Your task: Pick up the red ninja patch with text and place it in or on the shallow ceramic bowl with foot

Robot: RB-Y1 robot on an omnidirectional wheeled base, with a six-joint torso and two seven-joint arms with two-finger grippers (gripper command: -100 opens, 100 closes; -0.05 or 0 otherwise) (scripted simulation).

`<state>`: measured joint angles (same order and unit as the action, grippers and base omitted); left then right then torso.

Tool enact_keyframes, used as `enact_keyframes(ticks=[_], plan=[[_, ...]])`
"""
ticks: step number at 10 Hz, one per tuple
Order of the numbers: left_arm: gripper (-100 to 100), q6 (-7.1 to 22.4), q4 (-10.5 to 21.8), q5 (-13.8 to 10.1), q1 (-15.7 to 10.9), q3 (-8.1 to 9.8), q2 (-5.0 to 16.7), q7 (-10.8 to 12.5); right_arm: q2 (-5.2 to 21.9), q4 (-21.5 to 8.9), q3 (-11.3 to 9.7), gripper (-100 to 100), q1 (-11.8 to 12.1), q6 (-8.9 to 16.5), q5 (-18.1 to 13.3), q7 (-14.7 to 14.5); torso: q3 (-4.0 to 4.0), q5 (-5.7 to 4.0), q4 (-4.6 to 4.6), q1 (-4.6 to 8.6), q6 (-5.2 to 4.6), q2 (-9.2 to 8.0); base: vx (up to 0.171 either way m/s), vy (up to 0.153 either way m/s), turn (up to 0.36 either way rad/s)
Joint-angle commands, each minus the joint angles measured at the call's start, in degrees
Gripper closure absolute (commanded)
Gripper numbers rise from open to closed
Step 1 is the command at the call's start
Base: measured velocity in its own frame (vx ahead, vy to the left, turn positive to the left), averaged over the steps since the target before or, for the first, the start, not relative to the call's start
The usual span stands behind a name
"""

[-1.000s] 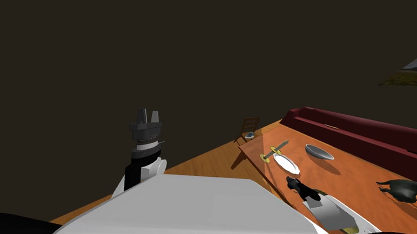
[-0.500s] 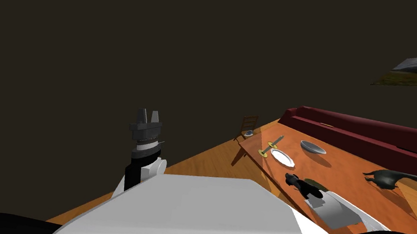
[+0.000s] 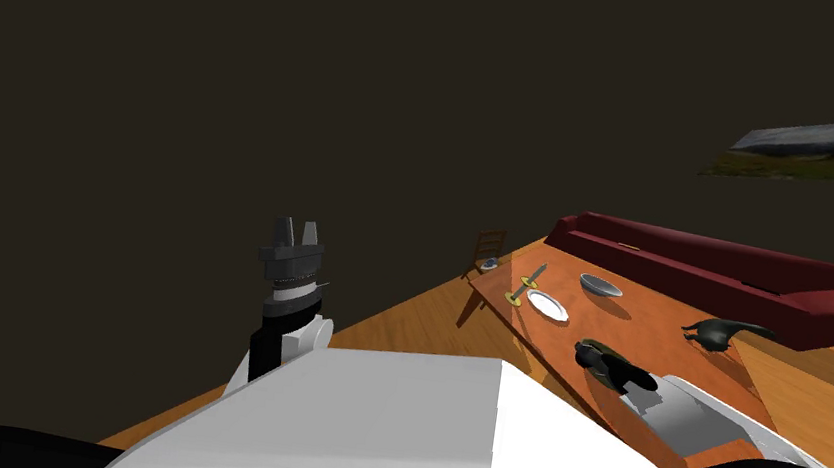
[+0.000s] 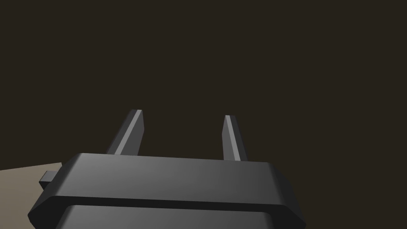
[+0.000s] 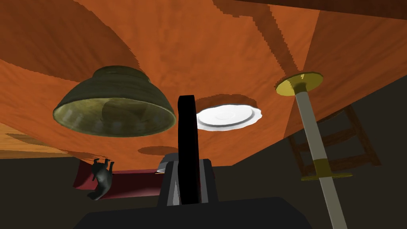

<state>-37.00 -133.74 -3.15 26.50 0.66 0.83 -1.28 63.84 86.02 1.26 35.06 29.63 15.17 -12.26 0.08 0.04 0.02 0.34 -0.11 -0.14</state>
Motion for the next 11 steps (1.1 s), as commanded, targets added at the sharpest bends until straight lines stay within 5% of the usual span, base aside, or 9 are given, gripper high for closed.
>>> enact_keyframes(ticks=[1, 8, 9, 10, 11], plan=[[0, 0.0, 0.0, 0.0, 0.0, 0.0, 0.0, 0.0, 1.7, 1.5, 1.2, 100, 1.1, 1.9, 2.0, -0.3, 0.0, 0.0, 0.0, 0.0, 0.0, 0.0, 0.051, -0.147, -0.104], [0, 0.0, 0.0, 0.0, 0.0, 0.0, 0.0, 0.0, 7.5, 6.5, 5.7, 100, 4.7, 8.3, 9.3, -1.2, -0.23, -0.05, -0.11, 0.14, -0.1, 0.36, 0.073, -0.154, -0.11], [0, 0.0, 0.0, 0.0, 0.0, 0.01, 0.0, 0.0, 6.9, 6.1, 5.1, 100, 4.0, 7.6, 8.5, -1.1, -0.25, -0.05, -0.11, 0.27, -0.12, 0.39, 0.04, -0.089, -0.021], [0, 0.0, 0.0, 0.0, 0.0, 0.0, 0.0, 0.0, 7.1, 6.2, 5.2, -100, 4.1, 8.0, 8.6, -1.2, -0.2, -0.11, -0.11, 0.03, -0.06, 0.28, 0.006, -0.016, 0.008], [0, 0.0, 0.0, 0.0, 0.0, -0.01, 0.0, 0.0, 7.1, 6.2, 5.2, -100, 4.0, 7.9, 8.6, -1.2, -0.14, -0.04, -0.09, -0.22, -0.06, 0.18, 0.003, -0.007, 0.0]])
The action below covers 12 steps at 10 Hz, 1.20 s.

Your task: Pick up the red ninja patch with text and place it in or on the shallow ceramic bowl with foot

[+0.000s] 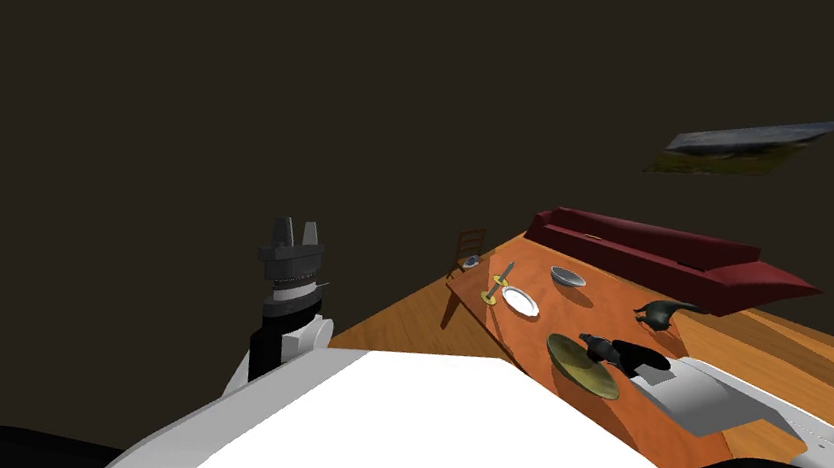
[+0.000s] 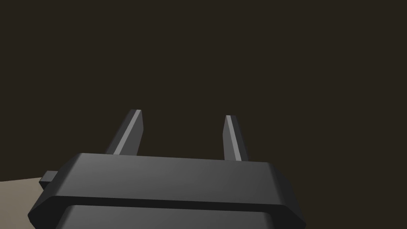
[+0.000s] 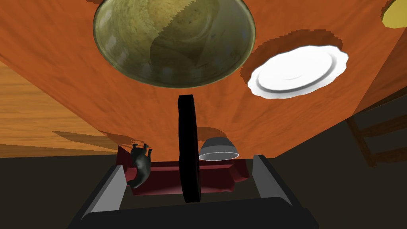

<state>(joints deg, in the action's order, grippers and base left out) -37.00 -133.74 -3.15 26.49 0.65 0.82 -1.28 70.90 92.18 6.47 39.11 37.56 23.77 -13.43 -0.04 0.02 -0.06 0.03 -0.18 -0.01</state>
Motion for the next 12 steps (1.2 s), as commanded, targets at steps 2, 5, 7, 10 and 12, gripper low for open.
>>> enact_keyframes(ticks=[2, 5, 7, 10, 12], plan=[[0, 0.0, 0.0, 0.0, 0.0, 0.0, 0.0, 0.0, 0.0, 0.0, 0.0, -100, 0.0, 0.0, 0.0, 0.0, 0.01, 0.01, 0.01, -0.04, 0.0, -0.02, 0.0, 0.0, 0.0], [0, 0.0, 0.0, 0.0, 0.0, 0.0, 0.0, 0.0, 1.8, 1.9, 1.0, -100, 0.7, 1.2, 1.3, 0.3, 0.02, 0.02, 0.01, -0.06, 0.0, -0.04, 0.0, -0.003, -0.027], [0, 0.0, 0.0, 0.0, 0.0, 0.0, 0.0, 0.0, 3.6, 3.8, 2.0, -100, 1.3, 2.4, 2.6, 0.7, 0.03, 0.02, 0.01, -0.01, -0.01, -0.05, -0.002, -0.019, -0.08], [0, 0.0, 0.0, 0.0, 0.0, 0.0, 0.0, 0.0, 7.2, 7.6, 4.0, -100, 2.7, 4.9, 5.2, 1.3, 0.02, 0.01, 0.01, -0.02, 0.0, -0.04, -0.002, -0.017, -0.073], [0, 0.0, 0.0, 0.0, 0.0, 0.0, 0.0, 0.0, 9.0, 9.6, 5.1, -100, 3.3, 6.1, 6.5, 1.6, 0.03, 0.01, 0.01, -0.02, 0.0, -0.05, -0.003, -0.016, -0.063]])
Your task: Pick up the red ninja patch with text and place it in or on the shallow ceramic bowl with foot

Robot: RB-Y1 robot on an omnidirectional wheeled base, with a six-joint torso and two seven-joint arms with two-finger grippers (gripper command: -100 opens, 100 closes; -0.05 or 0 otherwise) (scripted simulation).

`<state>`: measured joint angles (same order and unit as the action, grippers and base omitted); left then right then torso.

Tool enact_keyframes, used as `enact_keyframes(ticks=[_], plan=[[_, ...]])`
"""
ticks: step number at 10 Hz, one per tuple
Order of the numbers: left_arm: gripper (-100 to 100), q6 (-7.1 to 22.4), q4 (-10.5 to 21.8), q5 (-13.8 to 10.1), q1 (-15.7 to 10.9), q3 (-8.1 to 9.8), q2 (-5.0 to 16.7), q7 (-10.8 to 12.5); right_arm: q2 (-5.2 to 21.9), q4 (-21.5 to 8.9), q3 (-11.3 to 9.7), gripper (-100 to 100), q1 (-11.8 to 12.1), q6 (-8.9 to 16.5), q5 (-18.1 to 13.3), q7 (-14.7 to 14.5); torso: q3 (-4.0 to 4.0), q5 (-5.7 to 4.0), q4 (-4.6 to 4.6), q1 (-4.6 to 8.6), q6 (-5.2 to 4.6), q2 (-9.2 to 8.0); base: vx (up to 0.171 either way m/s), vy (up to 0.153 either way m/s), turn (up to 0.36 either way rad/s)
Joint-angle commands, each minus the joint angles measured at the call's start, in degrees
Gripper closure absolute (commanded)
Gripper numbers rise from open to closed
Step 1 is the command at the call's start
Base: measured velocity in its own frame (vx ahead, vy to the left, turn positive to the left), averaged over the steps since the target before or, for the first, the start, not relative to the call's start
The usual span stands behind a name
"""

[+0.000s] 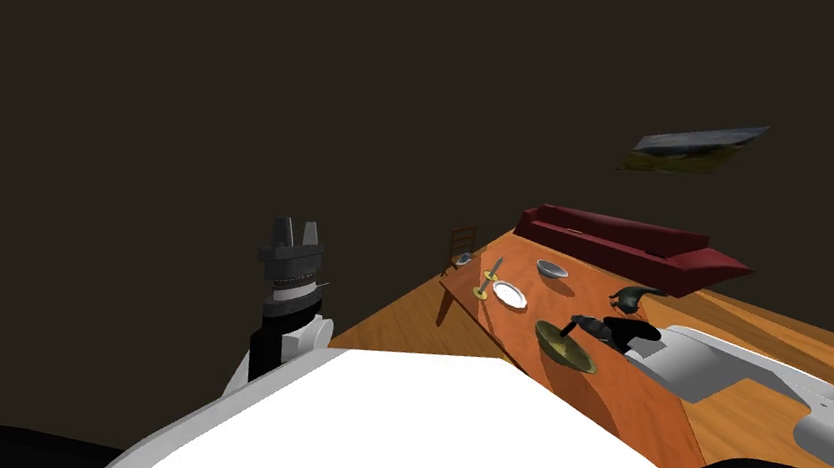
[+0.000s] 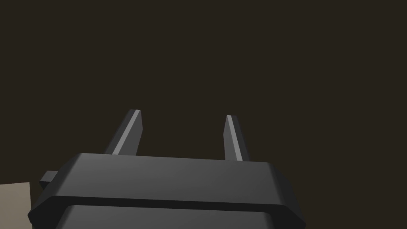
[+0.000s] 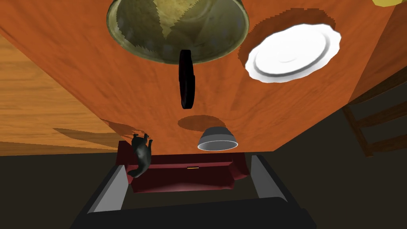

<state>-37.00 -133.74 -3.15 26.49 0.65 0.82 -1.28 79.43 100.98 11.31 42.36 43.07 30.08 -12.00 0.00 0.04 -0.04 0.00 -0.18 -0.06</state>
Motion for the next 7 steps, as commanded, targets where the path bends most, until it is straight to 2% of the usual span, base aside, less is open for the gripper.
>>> enact_keyframes(ticks=[1, 2, 7], plan=[[0, 0.0, 0.0, 0.0, 0.0, 0.0, 0.0, 0.0, 0.0, 0.0, 0.0, -100, 0.0, 0.0, 0.0, 0.0, 0.0, 0.0, 0.0, 0.0, 0.0, 0.0, -0.001, -0.007, -0.009], [0, 0.0, 0.0, 0.0, 0.0, 0.0, 0.0, 0.0, 0.1, 0.1, 0.1, 0, 0.1, 0.1, 0.1, 0.0, 0.0, -0.01, 0.0, -0.02, 0.01, 0.0, 0.0, 0.0, 0.0], [0, 0.0, 0.0, 0.0, 0.0, 0.0, 0.0, 0.0, 0.1, 0.1, 0.1, 0, 0.1, 0.1, 0.1, 0.0, -0.01, 0.0, 0.0, -0.05, 0.01, 0.01, 0.0, 0.0, 0.0]])
